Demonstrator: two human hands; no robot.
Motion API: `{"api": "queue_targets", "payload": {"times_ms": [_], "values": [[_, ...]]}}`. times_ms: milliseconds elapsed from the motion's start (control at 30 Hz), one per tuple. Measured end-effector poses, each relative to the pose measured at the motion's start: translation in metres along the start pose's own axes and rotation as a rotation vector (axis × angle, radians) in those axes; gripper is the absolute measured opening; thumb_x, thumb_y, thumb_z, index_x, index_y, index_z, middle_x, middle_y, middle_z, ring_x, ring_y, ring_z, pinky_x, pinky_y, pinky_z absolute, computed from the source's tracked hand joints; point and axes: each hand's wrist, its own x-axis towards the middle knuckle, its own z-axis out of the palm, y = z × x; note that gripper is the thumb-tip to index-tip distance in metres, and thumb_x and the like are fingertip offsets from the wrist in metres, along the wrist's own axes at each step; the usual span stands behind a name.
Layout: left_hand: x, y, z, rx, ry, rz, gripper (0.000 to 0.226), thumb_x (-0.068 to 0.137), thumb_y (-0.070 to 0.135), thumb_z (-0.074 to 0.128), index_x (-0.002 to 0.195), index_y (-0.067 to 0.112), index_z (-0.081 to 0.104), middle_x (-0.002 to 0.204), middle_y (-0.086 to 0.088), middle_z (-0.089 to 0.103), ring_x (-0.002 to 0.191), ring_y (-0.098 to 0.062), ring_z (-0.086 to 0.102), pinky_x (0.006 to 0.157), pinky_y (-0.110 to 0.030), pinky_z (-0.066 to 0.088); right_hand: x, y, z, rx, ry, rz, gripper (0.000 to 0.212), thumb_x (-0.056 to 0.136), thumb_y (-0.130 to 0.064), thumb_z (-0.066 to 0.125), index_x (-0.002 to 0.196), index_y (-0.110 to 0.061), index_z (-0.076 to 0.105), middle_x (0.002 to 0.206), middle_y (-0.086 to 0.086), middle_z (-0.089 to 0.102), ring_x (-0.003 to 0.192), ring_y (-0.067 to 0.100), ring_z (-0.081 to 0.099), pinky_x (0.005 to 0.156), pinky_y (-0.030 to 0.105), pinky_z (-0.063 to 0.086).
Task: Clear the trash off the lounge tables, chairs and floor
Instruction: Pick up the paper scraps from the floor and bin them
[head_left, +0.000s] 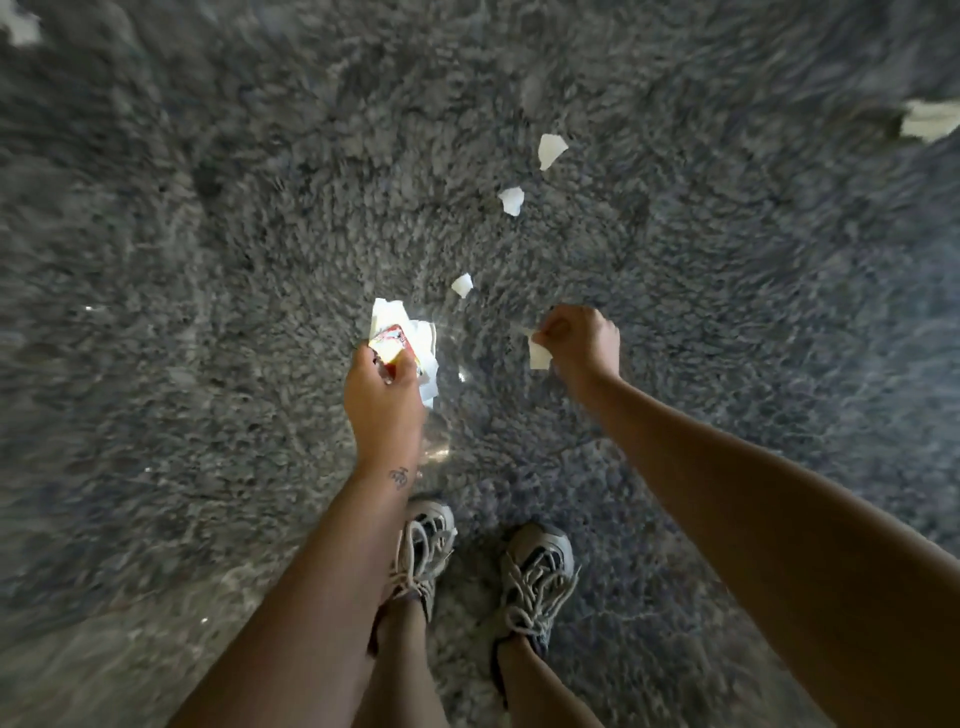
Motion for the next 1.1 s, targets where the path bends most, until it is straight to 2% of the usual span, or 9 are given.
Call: {"api": "queue_targets", "payload": {"times_ms": [100, 233, 333, 400, 533, 700, 867, 967, 1100], "values": [[0.014, 0.009, -0.02, -0.043, 0.04, 0.004, 0.012, 0.092, 0.015, 0.053, 0.097, 0.005, 0.056, 0.087, -0.007, 0.062, 0.078, -0.022, 0.063, 0.064, -0.026, 0.042, 0.017, -0.028, -0.002, -0.168, -0.074, -0.13, 0.005, 0.077, -0.018, 0.068, 0.081, -0.015, 0.07, 0.092, 0.005, 0.071, 0.096, 0.025, 0.058, 0.081, 0.031, 0.031], [0.048, 0.004, -0.024, -0.05, 0.064, 0.076, 0.007, 0.092, 0.014, 0.053, 0.091, 0.006, 0.053, 0.077, -0.001, 0.06, 0.065, -0.011, 0.061, 0.053, -0.015, 0.044, 0.056, -0.049, 0.025, -0.298, -0.112, -0.26, 0.01, 0.079, -0.013, 0.063, 0.081, -0.019, 0.071, 0.096, 0.003, 0.07, 0.099, 0.024, 0.058, 0.085, 0.031, 0.033], [0.079, -0.012, -0.015, -0.082, 0.065, 0.032, 0.012, 0.092, 0.015, 0.052, 0.095, 0.004, 0.055, 0.075, 0.002, 0.061, 0.077, -0.022, 0.067, 0.07, -0.034, 0.051, 0.093, -0.05, 0.062, -0.365, -0.158, -0.309, 0.009, 0.079, -0.01, 0.063, 0.081, -0.016, 0.07, 0.098, 0.005, 0.069, 0.099, 0.025, 0.058, 0.086, 0.031, 0.034], [0.102, -0.022, -0.005, -0.102, 0.064, 0.027, 0.011, 0.092, 0.015, 0.051, 0.095, 0.005, 0.056, 0.072, 0.008, 0.059, 0.078, -0.02, 0.067, 0.072, -0.037, 0.052, 0.119, -0.047, 0.086, -0.425, -0.202, -0.338, 0.009, 0.079, -0.009, 0.063, 0.079, -0.015, 0.069, 0.097, 0.005, 0.069, 0.095, 0.026, 0.06, 0.084, 0.031, 0.037], [0.144, -0.046, 0.011, -0.08, 0.055, 0.071, 0.012, 0.093, 0.014, 0.05, 0.091, 0.003, 0.056, 0.063, 0.012, 0.05, 0.054, 0.009, 0.052, 0.054, -0.009, 0.038, 0.156, -0.038, 0.135, -0.481, -0.249, -0.407, 0.006, 0.082, -0.01, 0.063, 0.084, -0.011, 0.069, 0.11, 0.006, 0.063, 0.104, 0.026, 0.055, 0.086, 0.032, 0.035], [0.175, -0.064, 0.026, -0.079, 0.028, 0.048, 0.006, 0.092, 0.011, 0.052, 0.087, 0.008, 0.053, 0.063, 0.011, 0.048, 0.054, 0.001, 0.045, 0.062, -0.026, 0.038, 0.176, -0.023, 0.167, -0.53, -0.189, -0.439, 0.011, 0.081, -0.01, 0.065, 0.092, -0.008, 0.066, 0.114, 0.009, 0.059, 0.109, 0.028, 0.049, 0.088, 0.035, 0.033], [0.185, -0.055, 0.027, 0.006, -0.033, 0.097, 0.005, 0.091, 0.009, 0.054, 0.086, 0.01, 0.055, 0.064, 0.009, 0.047, 0.058, -0.004, 0.043, 0.056, -0.018, 0.034, 0.171, -0.029, 0.157, -0.374, -0.28, -0.293, 0.011, 0.081, -0.004, 0.059, 0.089, -0.004, 0.066, 0.099, 0.016, 0.063, 0.09, 0.031, 0.058, 0.072, 0.032, 0.04], [0.186, -0.027, 0.024, 0.007, -0.049, 0.068, 0.008, 0.091, 0.012, 0.055, 0.084, 0.013, 0.052, 0.063, 0.012, 0.048, 0.054, 0.0, 0.045, 0.053, -0.011, 0.035, 0.159, -0.044, 0.129, -0.253, -0.245, -0.142, 0.012, 0.081, -0.002, 0.056, 0.086, -0.006, 0.065, 0.09, 0.012, 0.063, 0.075, 0.022, 0.053, 0.058, 0.025, 0.028], [0.187, 0.026, 0.023, -0.012, -0.092, 0.038, 0.005, 0.092, 0.012, 0.054, 0.087, 0.01, 0.054, 0.065, 0.014, 0.05, 0.056, 0.003, 0.049, 0.055, -0.006, 0.036, 0.155, -0.07, 0.077, -0.077, -0.092, 0.08, 0.019, 0.075, 0.006, 0.064, 0.093, 0.002, 0.068, 0.103, 0.016, 0.059, 0.088, 0.024, 0.055, 0.062, 0.017, 0.033]]}}
